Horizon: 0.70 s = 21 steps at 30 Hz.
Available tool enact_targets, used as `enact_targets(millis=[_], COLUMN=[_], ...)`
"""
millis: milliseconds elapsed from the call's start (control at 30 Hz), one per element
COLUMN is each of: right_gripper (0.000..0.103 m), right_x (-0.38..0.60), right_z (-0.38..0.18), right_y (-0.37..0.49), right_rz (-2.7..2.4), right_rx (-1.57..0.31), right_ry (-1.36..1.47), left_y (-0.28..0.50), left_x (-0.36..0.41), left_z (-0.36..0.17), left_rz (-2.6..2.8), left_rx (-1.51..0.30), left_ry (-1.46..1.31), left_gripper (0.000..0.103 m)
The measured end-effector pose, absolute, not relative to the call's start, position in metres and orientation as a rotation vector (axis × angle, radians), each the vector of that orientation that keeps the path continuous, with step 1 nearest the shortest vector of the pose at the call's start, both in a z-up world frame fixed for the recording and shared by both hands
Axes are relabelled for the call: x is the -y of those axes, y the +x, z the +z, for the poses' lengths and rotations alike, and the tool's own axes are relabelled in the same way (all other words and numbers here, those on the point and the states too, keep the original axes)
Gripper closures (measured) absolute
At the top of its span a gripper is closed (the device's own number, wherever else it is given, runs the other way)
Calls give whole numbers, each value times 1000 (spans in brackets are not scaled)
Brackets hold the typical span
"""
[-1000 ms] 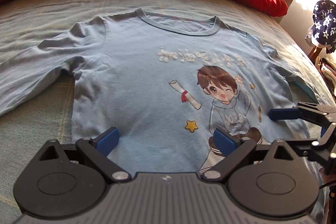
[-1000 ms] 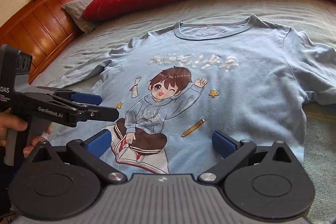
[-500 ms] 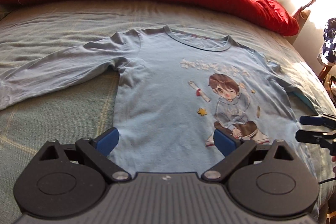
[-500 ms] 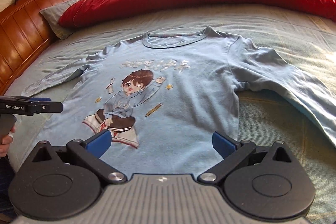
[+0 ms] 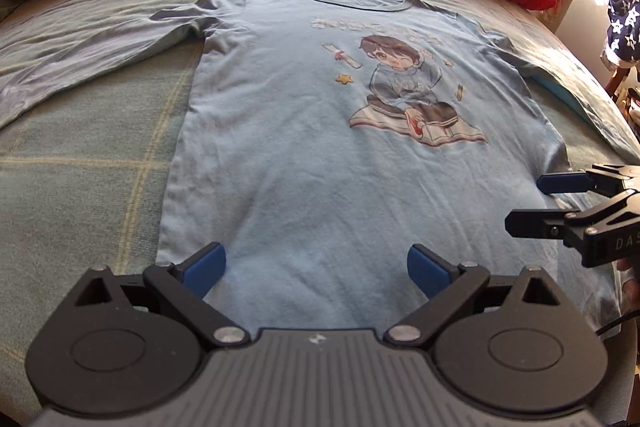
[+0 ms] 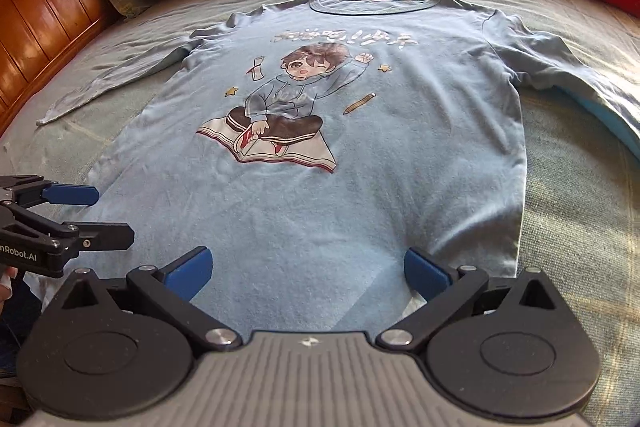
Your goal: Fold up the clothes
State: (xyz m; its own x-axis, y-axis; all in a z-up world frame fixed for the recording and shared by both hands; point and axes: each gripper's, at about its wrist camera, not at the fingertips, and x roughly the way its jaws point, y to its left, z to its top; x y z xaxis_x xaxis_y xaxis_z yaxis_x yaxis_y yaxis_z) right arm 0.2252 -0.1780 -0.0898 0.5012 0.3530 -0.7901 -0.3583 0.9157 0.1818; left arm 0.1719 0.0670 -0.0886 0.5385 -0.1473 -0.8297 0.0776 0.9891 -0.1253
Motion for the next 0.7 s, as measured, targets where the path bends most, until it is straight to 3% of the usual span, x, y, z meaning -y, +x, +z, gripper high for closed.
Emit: enact_targets(millis=[467, 700], right_gripper=[0, 0], right_x=[192, 180], right_z=[-88, -72], right_y=[156, 146], right_rz=[380, 420], right_rx=[-898, -816], right_ry=[-148, -112], left_y=[97, 109], left_x=[-80, -60], left_z=[-90, -61], left_rz=[-97, -145], left_rx=[-971, -857], left_ry=[-13, 2], left_gripper=[3, 3])
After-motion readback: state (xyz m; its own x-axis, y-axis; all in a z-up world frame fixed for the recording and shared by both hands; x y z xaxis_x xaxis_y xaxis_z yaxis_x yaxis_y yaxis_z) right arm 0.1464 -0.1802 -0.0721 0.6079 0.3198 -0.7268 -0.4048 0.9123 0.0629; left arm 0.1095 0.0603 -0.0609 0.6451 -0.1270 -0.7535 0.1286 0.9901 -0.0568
